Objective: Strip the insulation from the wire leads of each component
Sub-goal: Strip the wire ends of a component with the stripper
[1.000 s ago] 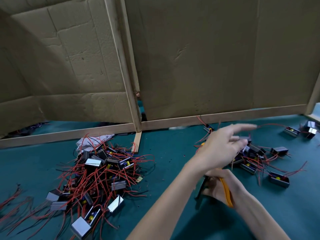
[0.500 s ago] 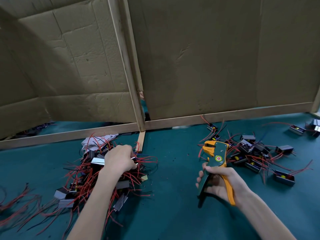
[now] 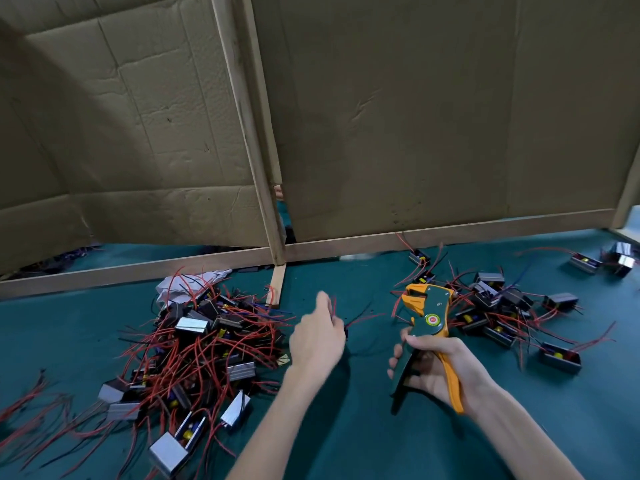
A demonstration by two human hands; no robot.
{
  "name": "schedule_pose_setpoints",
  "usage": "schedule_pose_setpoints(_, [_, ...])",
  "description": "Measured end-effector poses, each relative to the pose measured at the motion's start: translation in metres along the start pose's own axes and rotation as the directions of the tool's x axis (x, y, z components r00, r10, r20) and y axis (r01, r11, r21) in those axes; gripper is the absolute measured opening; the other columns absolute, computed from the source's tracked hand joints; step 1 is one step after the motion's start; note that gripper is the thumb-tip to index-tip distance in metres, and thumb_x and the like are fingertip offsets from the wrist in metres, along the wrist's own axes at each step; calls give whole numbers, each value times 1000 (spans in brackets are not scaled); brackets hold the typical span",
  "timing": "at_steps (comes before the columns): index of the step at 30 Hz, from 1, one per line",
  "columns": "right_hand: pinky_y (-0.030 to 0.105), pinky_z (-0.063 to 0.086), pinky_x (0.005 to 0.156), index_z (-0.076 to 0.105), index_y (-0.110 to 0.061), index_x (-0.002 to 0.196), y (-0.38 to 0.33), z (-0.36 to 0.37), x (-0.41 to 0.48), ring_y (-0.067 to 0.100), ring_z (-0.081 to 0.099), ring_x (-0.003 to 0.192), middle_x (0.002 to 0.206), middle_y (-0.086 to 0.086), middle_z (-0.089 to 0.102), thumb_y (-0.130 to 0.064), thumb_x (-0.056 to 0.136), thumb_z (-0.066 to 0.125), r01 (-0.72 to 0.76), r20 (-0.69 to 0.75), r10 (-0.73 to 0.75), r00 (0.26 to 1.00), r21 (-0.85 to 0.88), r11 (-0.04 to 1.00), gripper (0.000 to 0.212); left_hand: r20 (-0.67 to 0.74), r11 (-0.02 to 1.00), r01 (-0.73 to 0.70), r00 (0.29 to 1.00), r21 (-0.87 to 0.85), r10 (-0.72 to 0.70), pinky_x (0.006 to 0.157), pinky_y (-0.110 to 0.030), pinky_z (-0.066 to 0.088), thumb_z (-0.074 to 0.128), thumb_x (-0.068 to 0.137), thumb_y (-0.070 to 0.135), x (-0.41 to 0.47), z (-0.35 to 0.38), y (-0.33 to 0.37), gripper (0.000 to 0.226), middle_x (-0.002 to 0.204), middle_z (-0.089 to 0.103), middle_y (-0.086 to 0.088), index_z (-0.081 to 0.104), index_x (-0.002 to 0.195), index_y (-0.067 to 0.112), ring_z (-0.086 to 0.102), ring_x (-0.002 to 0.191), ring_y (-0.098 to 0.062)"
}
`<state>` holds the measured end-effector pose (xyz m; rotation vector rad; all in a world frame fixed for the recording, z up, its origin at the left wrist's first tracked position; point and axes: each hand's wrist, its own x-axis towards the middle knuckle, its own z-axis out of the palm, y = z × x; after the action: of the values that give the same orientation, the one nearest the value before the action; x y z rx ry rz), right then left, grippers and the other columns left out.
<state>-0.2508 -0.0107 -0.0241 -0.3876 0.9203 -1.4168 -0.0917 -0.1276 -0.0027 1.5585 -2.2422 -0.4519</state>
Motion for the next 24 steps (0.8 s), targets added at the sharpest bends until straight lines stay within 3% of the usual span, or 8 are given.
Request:
schedule_pose_setpoints(3, [49, 56, 69, 62, -3, 83, 0, 0, 0, 37, 63, 69, 76, 20, 59, -3, 70, 64, 3, -6, -3, 1000, 7, 1000, 14, 23, 985, -8, 1000, 173, 5, 69, -35, 40, 41, 94, 27, -3, 18, -6, 19, 102, 66, -13, 43, 109, 16, 62, 94, -34])
schedule_pose_setpoints(7, [49, 56, 67, 62, -3, 83, -1, 0, 0, 36, 62, 68, 75, 21, 59, -4, 67, 66, 11, -13, -11, 1000, 17, 1000, 17, -28, 987, 2, 1000, 159, 3, 73, -35, 44, 39, 97, 41, -2, 16, -13, 31, 99, 67, -10, 57, 99, 17, 62, 94, -33])
schedule_pose_setpoints(10, [49, 56, 68, 61, -3, 86, -1, -1, 0, 36, 63, 69, 76, 20, 60, -4, 69, 65, 19, -10, -19, 1000, 5, 1000, 18, -61, 993, -122, 991, -7, 121, 71, -33, 45, 47, 93, 37, 0, 8, -16, 22, 84, 67, -3, 58, 83, 22, 62, 84, -27])
schedule_pose_setpoints(13, [49, 56, 68, 62, -3, 86, -1, -1, 1, 35, 63, 68, 76, 20, 60, -4, 70, 64, 13, -15, -13, 1000, -1, 1000, 16, 72, 913, -327, 933, -245, 353, 74, -24, 41, 61, 85, 34, 2, 5, -17, 11, 81, 62, 11, 55, 79, 27, 55, 80, -9])
schedule_pose_setpoints(15, [48, 57, 66, 64, -4, 82, 0, -1, 3, 35, 64, 67, 74, 20, 60, -4, 68, 65, 5, -22, -5, 1000, 3, 1000, 14, 153, 898, -382, 895, -218, 418, 79, -22, 39, 65, 83, 37, 2, 10, -18, 16, 92, 61, 10, 55, 87, 26, 51, 89, -8])
schedule_pose_setpoints(17, [48, 57, 65, 65, -5, 80, 1, -1, 3, 35, 64, 66, 73, 21, 60, -4, 68, 64, 0, -25, 1, 1000, 11, 1000, 12, 132, 897, -409, 893, -166, 431, 83, -28, 41, 65, 86, 32, 1, 19, -20, 17, 94, 65, 4, 57, 91, 18, 53, 92, -15])
schedule_pose_setpoints(21, [48, 57, 66, 65, -5, 80, 1, -1, 3, 36, 63, 67, 74, 21, 59, -3, 68, 64, 0, -18, 0, 1000, -4, 1000, 12, 86, 862, -257, 942, -436, 324, 66, -21, 41, 74, 80, 19, 1, 21, -19, 16, 74, 69, 4, 58, 77, 16, 56, 66, -5])
schedule_pose_setpoints(24, [48, 57, 67, 65, -5, 80, 2, 0, 2, 36, 63, 69, 75, 21, 60, -4, 68, 65, -9, -10, 9, 1000, -29, 1000, 12, 91, 799, -132, 969, -587, 228, 55, -22, 37, 78, 76, 20, 2, 16, -21, 28, 63, 69, -4, 50, 76, 22, 47, 53, -10])
